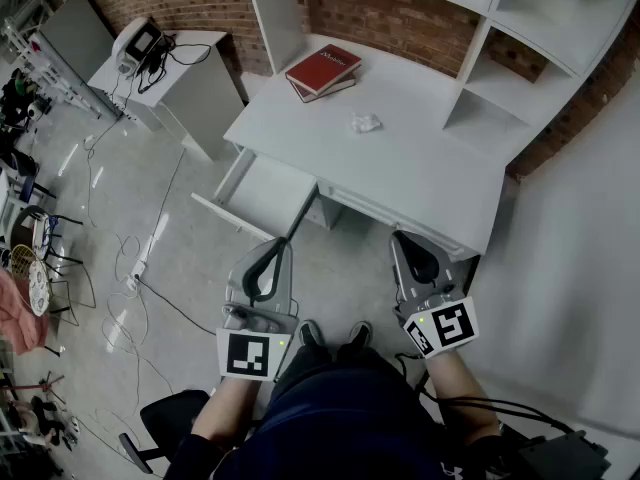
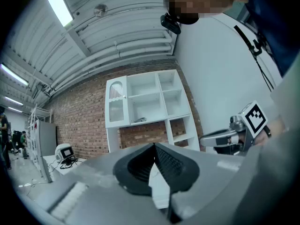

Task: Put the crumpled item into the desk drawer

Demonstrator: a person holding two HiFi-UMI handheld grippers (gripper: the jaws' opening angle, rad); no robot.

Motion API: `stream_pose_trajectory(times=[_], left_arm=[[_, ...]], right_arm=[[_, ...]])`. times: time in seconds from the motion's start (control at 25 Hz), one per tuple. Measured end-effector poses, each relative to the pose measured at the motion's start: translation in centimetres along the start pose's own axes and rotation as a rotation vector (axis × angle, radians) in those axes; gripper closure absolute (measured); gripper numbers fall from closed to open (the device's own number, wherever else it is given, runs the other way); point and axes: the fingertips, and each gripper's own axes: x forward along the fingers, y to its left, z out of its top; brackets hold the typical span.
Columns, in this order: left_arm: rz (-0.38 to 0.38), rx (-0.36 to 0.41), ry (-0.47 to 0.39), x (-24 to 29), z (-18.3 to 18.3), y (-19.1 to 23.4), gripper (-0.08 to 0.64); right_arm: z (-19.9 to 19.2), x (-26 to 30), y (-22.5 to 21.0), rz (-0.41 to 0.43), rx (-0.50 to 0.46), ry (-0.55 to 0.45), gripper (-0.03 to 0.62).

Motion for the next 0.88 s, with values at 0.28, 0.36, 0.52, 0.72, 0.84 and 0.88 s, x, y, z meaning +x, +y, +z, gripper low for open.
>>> stream_pose_trajectory(times=[0.28, 0.36, 0.52, 0.72, 0.84, 0.88], left_arm=[[-0.018, -0.005, -0.008, -0.4, -0.1, 0.0, 0.557], [-0.021, -0.010, -0.006, -0.4, 0.0, -0.1, 0.557], [-0.022, -0.028, -0.003, -0.1, 0.3, -0.2, 0.557], [0.004, -0.040, -0.002, 0.3, 0.0, -0.5, 0.557], [0.021, -0.037, 0.021, 0.1, -1.0, -0.2, 0.557], [0.026, -0.039, 0.025, 0.2, -1.3, 0.2, 0.557]], right_arm=[[0.4, -0.8, 0.4, -0.030, -0.010, -0.009, 0.591], [0.6, -0.9, 0.4, -0.035, -0.007, -0.011, 0.591], [0.9, -1.3, 0.0, -0.044, 0.016, -0.024, 0.590], [0.4, -1.4, -1.8, -0.045, 0.026, -0.027, 0.589], [-0.4, -1.1, -2.3, -0.045, 0.031, -0.010, 0.589], [-0.6, -0.8, -2.4, -0.046, 0.031, -0.006, 0.589]])
